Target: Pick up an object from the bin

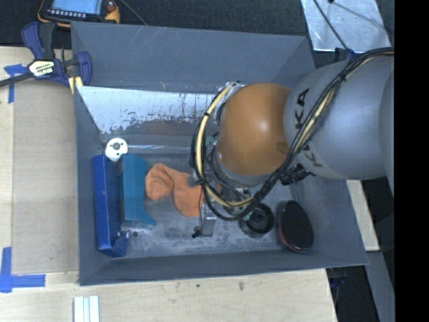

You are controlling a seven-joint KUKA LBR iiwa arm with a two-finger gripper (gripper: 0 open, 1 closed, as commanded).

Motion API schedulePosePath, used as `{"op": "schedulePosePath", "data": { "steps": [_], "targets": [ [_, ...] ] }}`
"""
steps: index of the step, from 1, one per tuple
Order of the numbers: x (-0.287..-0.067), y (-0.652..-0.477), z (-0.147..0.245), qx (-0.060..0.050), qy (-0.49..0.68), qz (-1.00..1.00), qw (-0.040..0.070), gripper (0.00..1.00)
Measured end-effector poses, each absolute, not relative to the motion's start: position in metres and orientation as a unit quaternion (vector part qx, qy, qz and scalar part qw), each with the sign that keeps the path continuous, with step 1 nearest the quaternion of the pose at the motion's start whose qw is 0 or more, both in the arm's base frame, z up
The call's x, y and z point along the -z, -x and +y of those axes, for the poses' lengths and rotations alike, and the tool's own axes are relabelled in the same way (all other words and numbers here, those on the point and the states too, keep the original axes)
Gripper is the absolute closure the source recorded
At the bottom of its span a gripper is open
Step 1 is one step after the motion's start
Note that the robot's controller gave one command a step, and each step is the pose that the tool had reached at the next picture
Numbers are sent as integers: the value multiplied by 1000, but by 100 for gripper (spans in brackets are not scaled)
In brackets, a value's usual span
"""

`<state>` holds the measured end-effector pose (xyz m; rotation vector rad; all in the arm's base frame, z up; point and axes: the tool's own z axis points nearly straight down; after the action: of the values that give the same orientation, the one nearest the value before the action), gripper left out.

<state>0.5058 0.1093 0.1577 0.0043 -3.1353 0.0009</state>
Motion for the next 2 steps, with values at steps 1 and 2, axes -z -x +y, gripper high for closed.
{"op": "schedulePosePath", "data": {
  "steps": [1, 2],
  "targets": [
    [-162, -508, 109, 0, 0, -1000, -1, 0],
    [-126, -531, 105, 1, -5, -1000, -6, 0]
  ]
}}
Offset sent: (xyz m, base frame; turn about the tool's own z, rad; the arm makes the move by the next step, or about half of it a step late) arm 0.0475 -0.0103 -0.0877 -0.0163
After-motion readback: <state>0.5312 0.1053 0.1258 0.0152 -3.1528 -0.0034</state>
